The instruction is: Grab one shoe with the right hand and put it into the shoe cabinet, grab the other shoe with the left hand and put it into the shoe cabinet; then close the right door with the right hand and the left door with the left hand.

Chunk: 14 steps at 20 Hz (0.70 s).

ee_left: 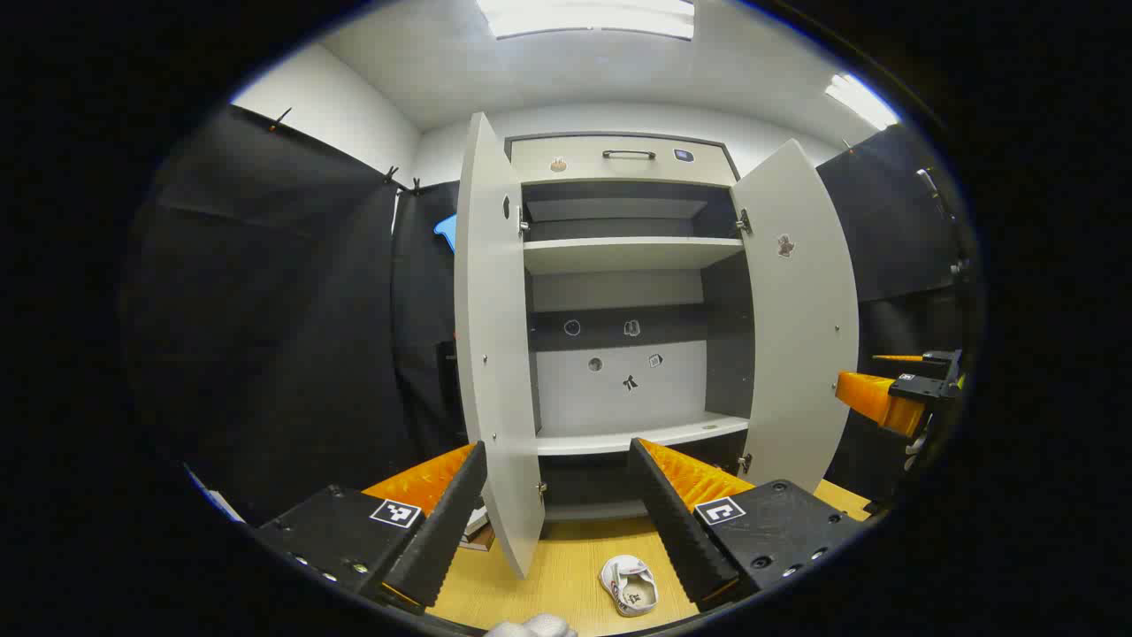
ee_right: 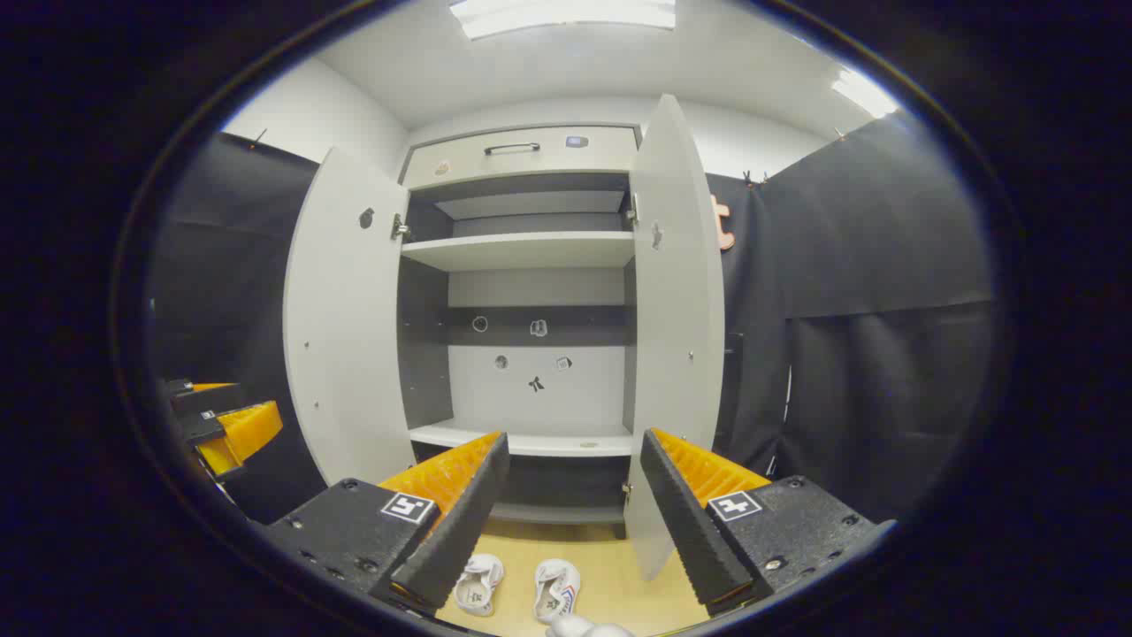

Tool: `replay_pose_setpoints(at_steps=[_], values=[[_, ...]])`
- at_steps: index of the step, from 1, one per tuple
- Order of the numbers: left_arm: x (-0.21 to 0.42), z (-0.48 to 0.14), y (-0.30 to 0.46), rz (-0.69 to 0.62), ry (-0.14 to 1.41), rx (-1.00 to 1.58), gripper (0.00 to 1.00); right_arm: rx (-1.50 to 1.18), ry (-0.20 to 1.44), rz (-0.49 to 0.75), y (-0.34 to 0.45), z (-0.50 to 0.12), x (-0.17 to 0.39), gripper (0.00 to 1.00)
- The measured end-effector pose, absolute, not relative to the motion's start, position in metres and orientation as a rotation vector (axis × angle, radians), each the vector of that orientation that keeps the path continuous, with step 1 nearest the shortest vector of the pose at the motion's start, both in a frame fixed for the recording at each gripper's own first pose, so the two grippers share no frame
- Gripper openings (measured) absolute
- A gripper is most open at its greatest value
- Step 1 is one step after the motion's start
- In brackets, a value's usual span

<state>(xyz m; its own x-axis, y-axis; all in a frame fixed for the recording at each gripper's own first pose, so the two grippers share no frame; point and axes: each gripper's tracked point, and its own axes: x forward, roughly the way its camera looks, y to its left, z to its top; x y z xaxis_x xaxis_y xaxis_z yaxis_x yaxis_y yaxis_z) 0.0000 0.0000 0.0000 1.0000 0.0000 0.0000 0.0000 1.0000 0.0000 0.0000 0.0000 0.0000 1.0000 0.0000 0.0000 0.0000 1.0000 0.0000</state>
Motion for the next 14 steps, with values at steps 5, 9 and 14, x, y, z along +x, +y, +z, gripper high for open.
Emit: replay_pose_setpoints(at_steps=[5,9,14], values=[[0.0,-0.002,0.004,-0.008,0.005,-0.003,0.96,-0.003,0.015,0.016,0.014,-0.004,0.0,0.98],[0.001,-0.002,0.007,-0.011,0.004,-0.007,0.96,-0.026,0.015,0.017,0.019,-0.007,-0.004,0.94],[-0.001,-0.007,0.014,-0.003,0.01,0.011,0.96,-0.065,0.118,0.047,0.033,-0.063,-0.006,0.98]])
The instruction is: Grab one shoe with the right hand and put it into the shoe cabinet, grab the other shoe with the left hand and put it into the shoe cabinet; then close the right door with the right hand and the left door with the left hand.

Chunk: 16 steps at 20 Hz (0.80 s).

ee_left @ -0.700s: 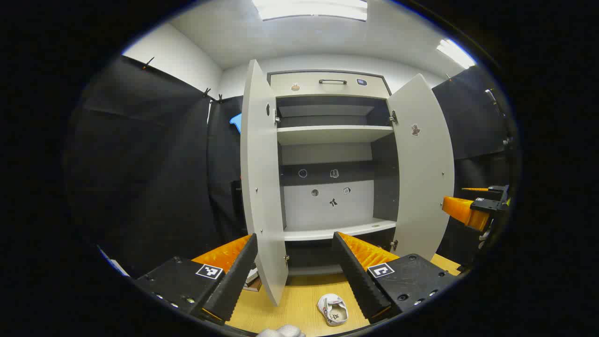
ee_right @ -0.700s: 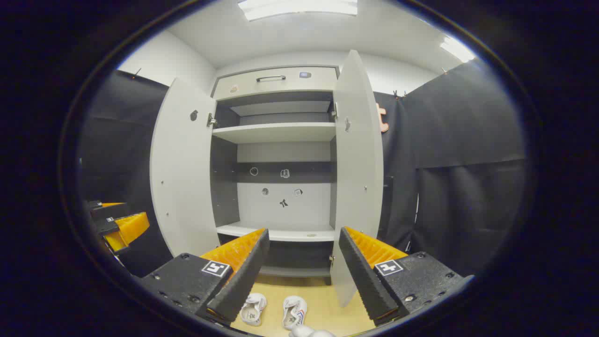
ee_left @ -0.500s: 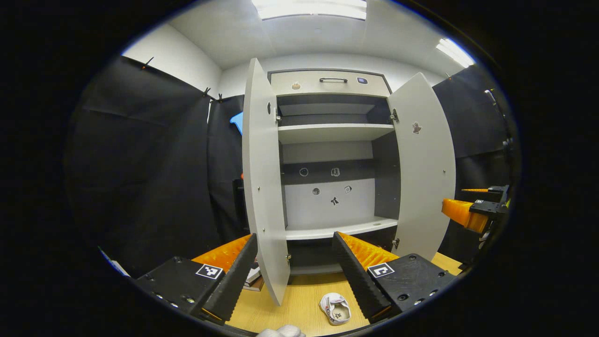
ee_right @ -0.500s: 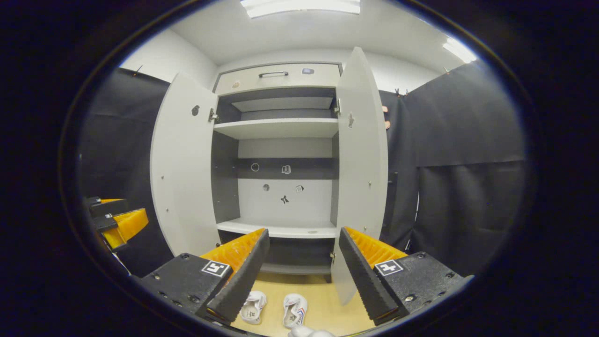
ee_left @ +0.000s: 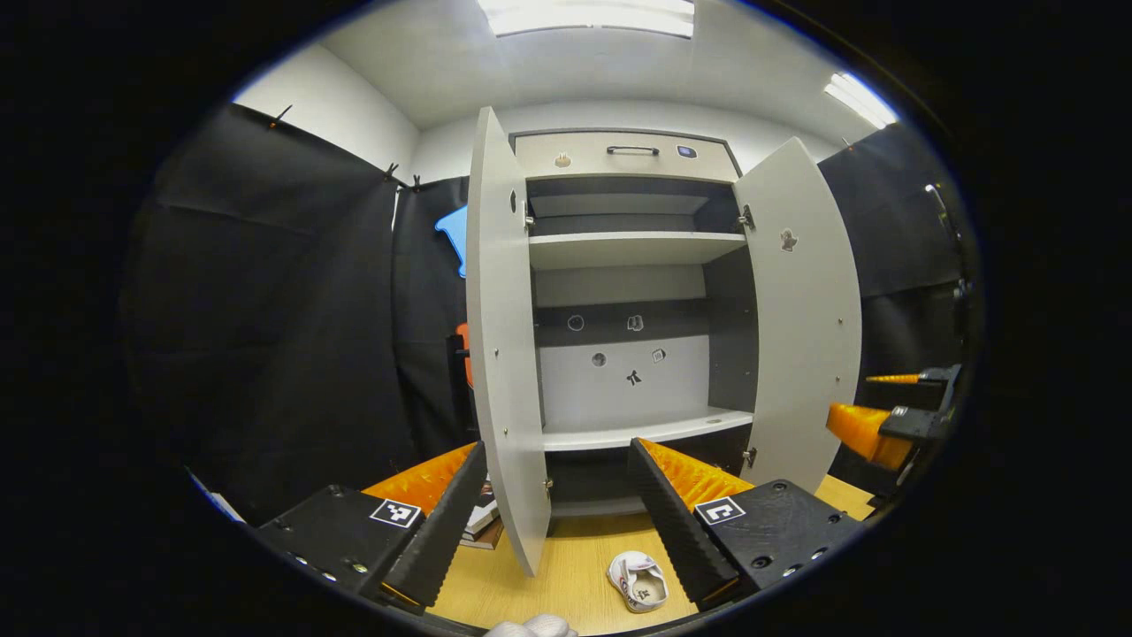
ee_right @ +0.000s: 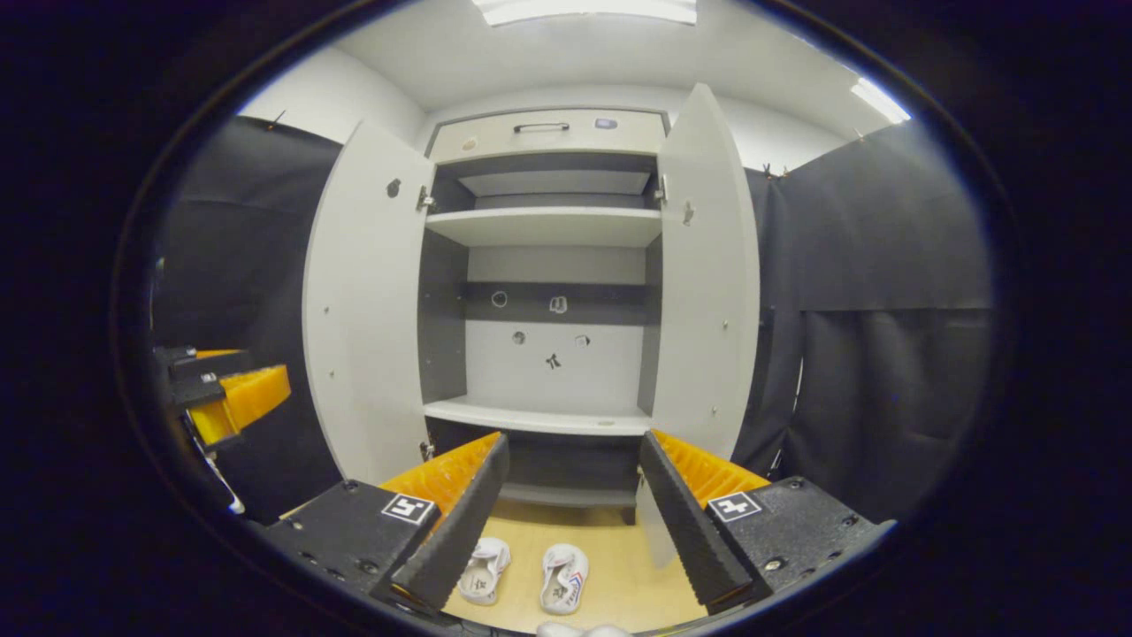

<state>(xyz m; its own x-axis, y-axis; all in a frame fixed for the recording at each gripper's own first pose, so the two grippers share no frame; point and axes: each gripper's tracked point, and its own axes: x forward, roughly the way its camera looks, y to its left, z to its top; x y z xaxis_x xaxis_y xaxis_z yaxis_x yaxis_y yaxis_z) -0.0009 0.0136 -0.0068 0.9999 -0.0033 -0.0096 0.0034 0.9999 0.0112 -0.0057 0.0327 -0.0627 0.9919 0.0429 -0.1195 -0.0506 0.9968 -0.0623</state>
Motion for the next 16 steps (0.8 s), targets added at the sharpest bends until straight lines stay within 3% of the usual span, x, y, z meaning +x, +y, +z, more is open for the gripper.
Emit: replay_pose_setpoints(at_steps=[4,5,11,12,15,16], values=[[-0.002,-0.012,0.016,0.001,0.019,0.055,0.97,-0.127,0.312,0.095,0.043,-0.157,-0.013,0.94],[-0.003,-0.015,0.016,-0.002,0.023,0.062,0.96,-0.135,0.354,0.103,0.044,-0.181,-0.016,0.98],[-0.008,-0.033,0.017,-0.013,0.064,0.06,0.96,-0.129,0.647,0.136,0.05,-0.326,-0.028,0.97],[-0.009,-0.034,0.018,-0.007,0.064,0.07,1.0,-0.117,0.676,0.144,0.054,-0.344,-0.025,0.98],[-0.012,-0.035,0.023,0.012,0.063,0.105,0.96,-0.121,0.739,0.127,0.055,-0.389,-0.007,0.94],[-0.011,-0.036,0.022,0.016,0.069,0.103,0.96,-0.102,0.741,0.123,0.058,-0.4,0.004,0.98]])
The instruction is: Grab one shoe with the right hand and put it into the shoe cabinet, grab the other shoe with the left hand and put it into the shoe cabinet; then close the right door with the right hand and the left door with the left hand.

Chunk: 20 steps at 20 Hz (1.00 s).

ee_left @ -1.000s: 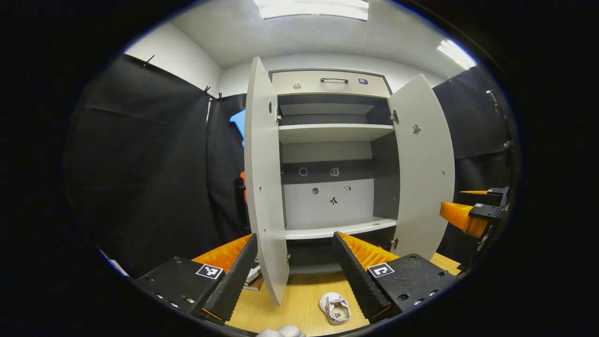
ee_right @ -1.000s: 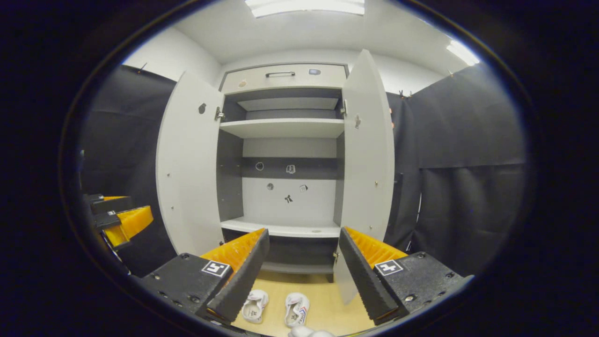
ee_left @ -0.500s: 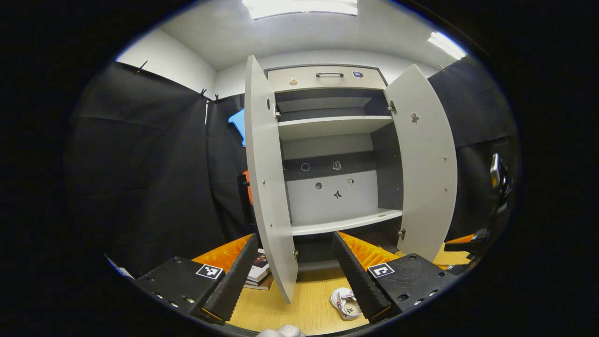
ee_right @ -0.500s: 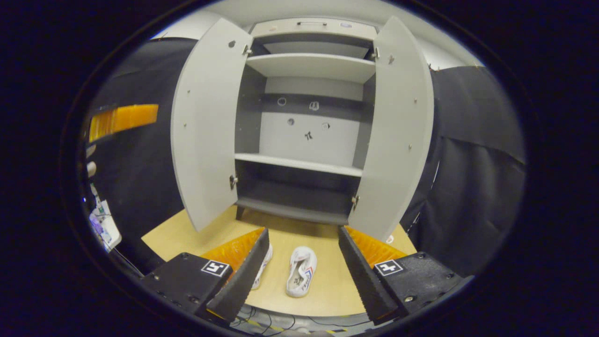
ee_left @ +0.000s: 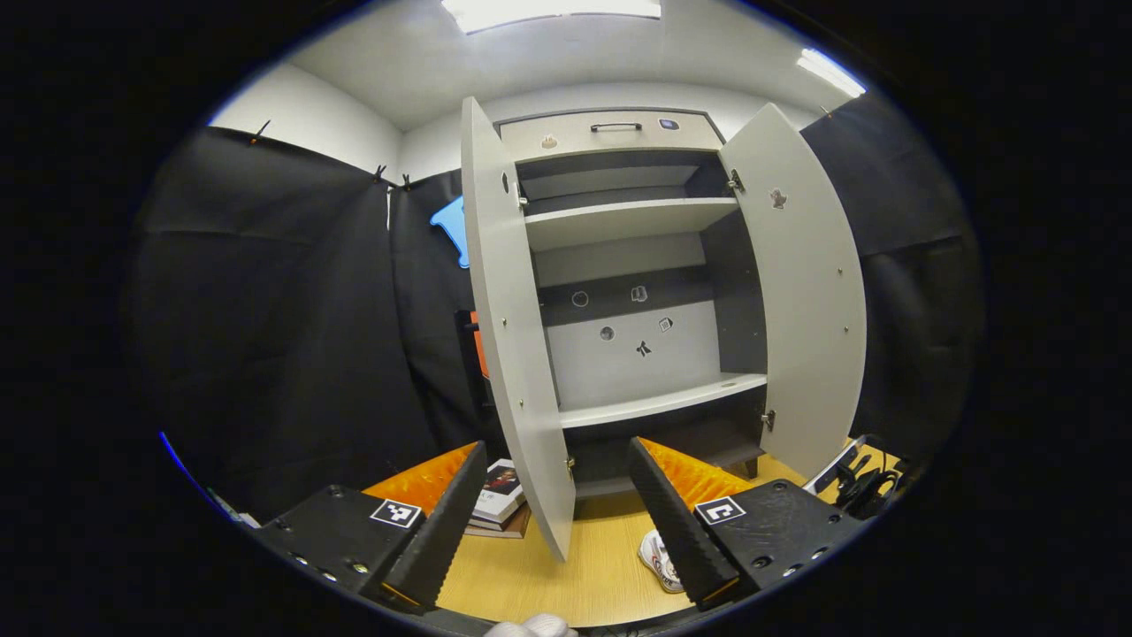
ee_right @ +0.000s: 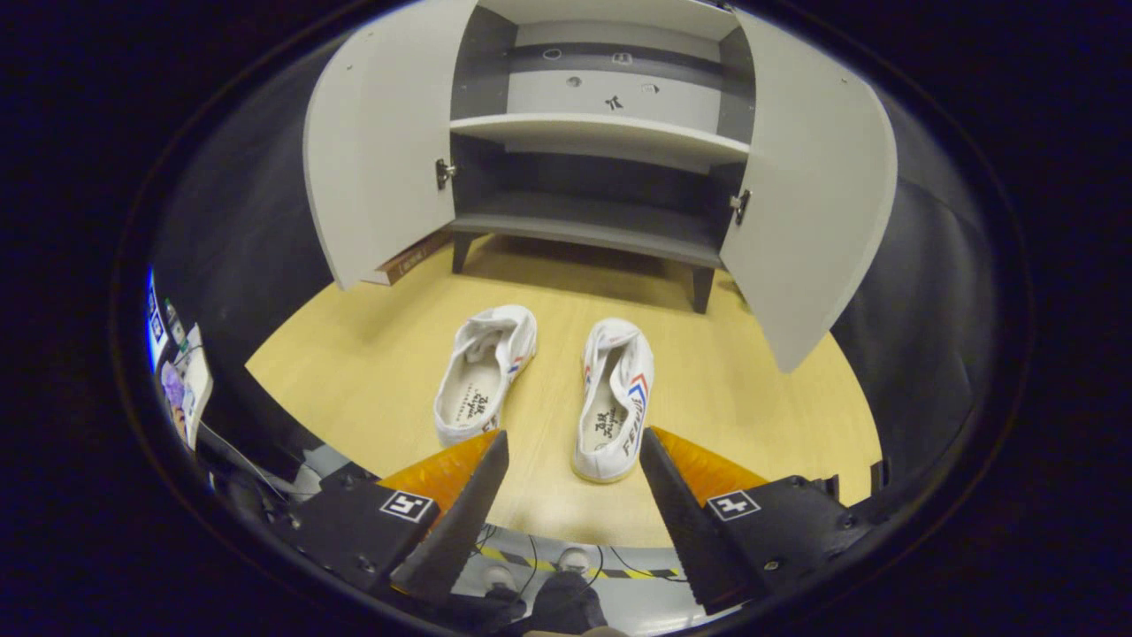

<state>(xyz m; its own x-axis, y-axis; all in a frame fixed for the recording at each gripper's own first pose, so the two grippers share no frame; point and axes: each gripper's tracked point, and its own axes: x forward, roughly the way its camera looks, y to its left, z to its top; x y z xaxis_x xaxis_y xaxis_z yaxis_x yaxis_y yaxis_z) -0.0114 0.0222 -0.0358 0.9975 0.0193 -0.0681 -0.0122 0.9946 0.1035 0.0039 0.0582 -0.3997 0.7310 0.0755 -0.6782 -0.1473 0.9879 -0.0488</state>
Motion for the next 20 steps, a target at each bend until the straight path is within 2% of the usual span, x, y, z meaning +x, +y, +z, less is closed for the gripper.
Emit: replay_pose_setpoints(at_steps=[8,11,18,20], values=[[-0.003,-0.036,0.029,0.095,0.117,0.066,0.97,-0.041,0.833,0.099,0.063,-0.463,0.081,0.94],[0.006,-0.034,0.031,0.12,0.118,0.056,0.96,-0.008,0.831,0.097,0.068,-0.48,0.108,0.76],[0.025,-0.043,0.033,0.144,0.154,0.048,0.97,0.059,0.79,0.062,0.07,-0.489,0.158,0.64],[0.03,-0.044,0.029,0.138,0.16,0.042,0.96,0.085,0.795,0.029,0.062,-0.495,0.165,0.49]])
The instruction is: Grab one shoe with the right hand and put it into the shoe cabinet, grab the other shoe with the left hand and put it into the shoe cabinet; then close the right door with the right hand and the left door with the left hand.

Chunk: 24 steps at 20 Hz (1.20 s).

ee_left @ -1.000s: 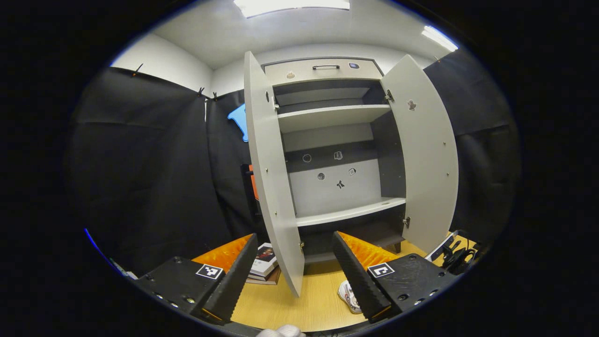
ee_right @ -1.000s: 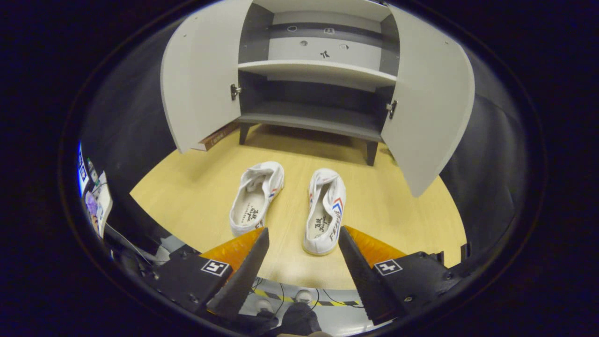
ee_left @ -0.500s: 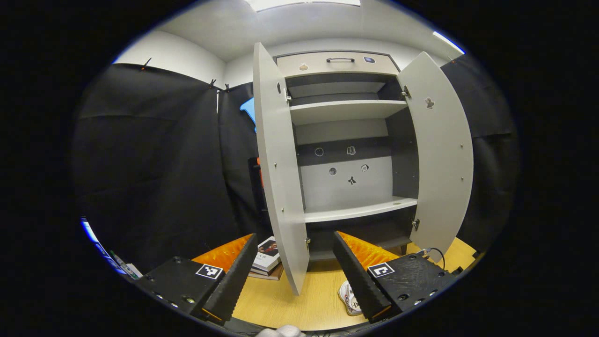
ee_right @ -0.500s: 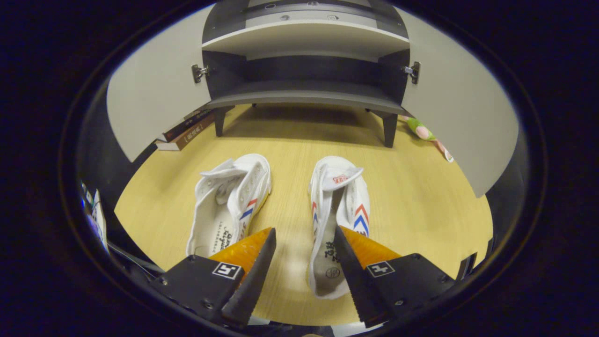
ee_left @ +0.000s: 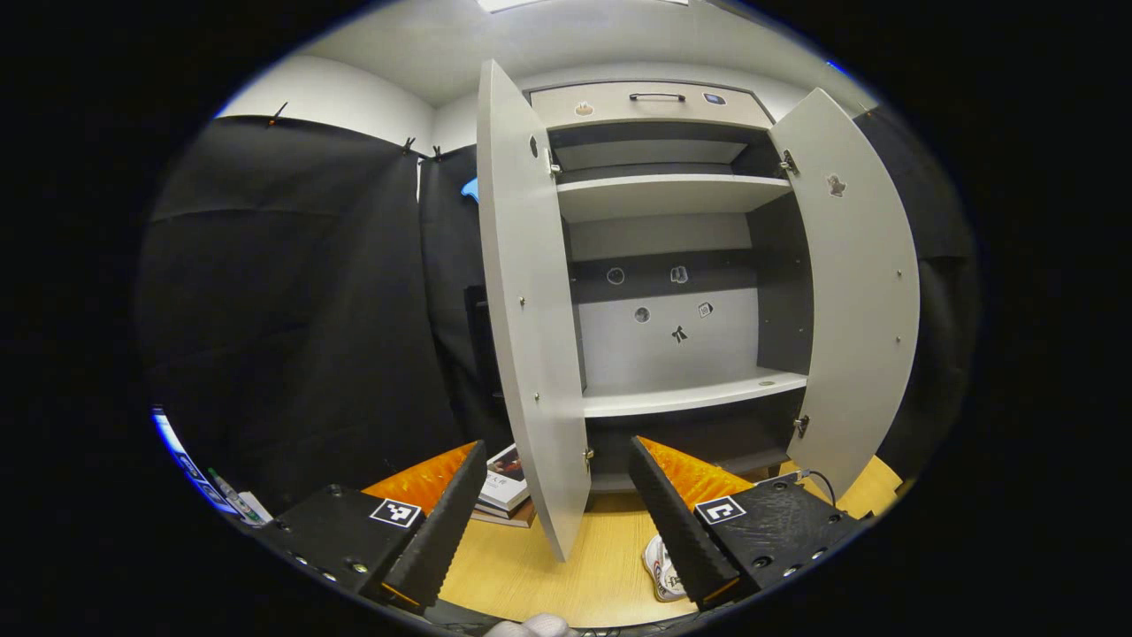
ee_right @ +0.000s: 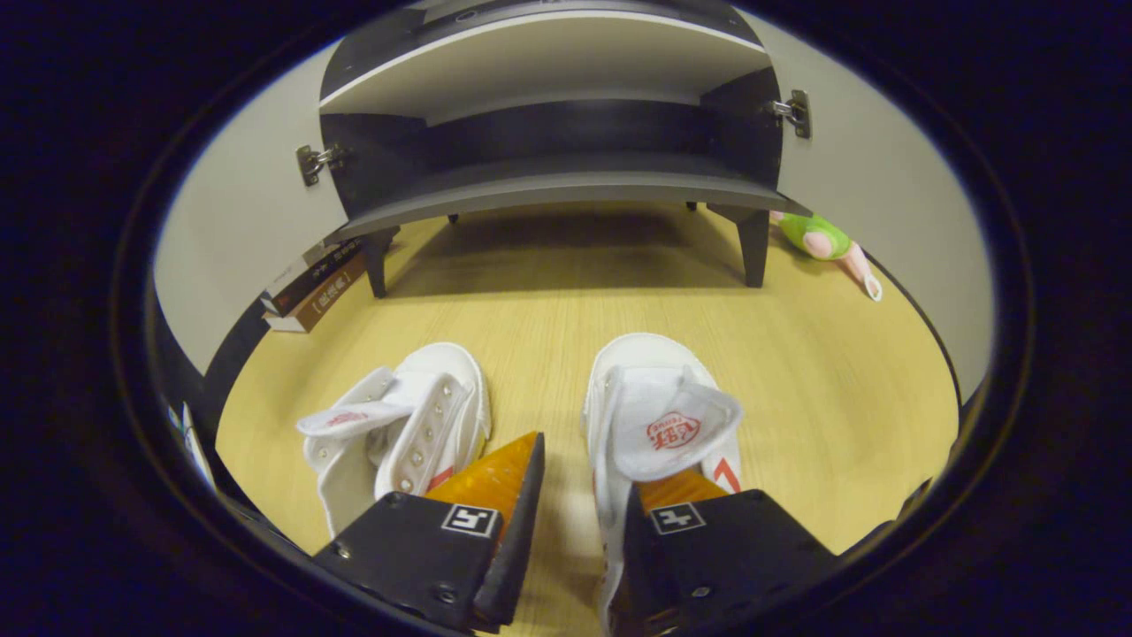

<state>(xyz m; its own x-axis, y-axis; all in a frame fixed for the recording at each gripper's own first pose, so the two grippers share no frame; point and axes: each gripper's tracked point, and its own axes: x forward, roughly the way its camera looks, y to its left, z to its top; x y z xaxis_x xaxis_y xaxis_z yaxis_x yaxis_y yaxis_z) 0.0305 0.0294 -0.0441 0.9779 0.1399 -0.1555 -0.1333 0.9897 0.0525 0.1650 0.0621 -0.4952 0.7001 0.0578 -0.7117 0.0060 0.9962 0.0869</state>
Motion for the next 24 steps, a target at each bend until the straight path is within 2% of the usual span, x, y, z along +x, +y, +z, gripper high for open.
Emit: replay_pose_setpoints(at_steps=[1,3,4,7,13,15,16,17,24], values=[[0.034,-0.045,0.029,0.134,0.159,0.04,0.96,0.104,0.797,0.025,0.061,-0.496,0.167,0.3],[0.04,-0.045,0.025,0.125,0.163,0.032,0.96,0.114,0.805,0.033,0.06,-0.496,0.168,0.08],[0.043,-0.045,0.023,0.117,0.161,0.027,0.96,0.124,0.815,0.035,0.058,-0.497,0.168,0.12],[0.047,-0.043,0.021,0.105,0.159,0.017,0.96,0.126,0.846,0.063,0.055,-0.49,0.167,0.07],[0.045,-0.042,0.018,0.073,0.148,0.01,0.96,0.065,0.782,0.093,0.047,-0.428,0.16,0.06],[0.044,-0.044,0.016,0.059,0.142,0.014,0.96,0.044,0.734,0.109,0.047,-0.388,0.16,0.06],[0.042,-0.047,0.015,0.051,0.144,0.019,1.0,0.026,0.706,0.115,0.045,-0.364,0.162,0.07],[0.042,-0.05,0.014,0.043,0.148,0.022,0.96,0.007,0.677,0.118,0.044,-0.341,0.166,0.06],[0.035,-0.069,-0.006,-0.01,0.169,0.01,0.96,-0.022,0.469,0.161,0.048,-0.184,0.212,0.06]])
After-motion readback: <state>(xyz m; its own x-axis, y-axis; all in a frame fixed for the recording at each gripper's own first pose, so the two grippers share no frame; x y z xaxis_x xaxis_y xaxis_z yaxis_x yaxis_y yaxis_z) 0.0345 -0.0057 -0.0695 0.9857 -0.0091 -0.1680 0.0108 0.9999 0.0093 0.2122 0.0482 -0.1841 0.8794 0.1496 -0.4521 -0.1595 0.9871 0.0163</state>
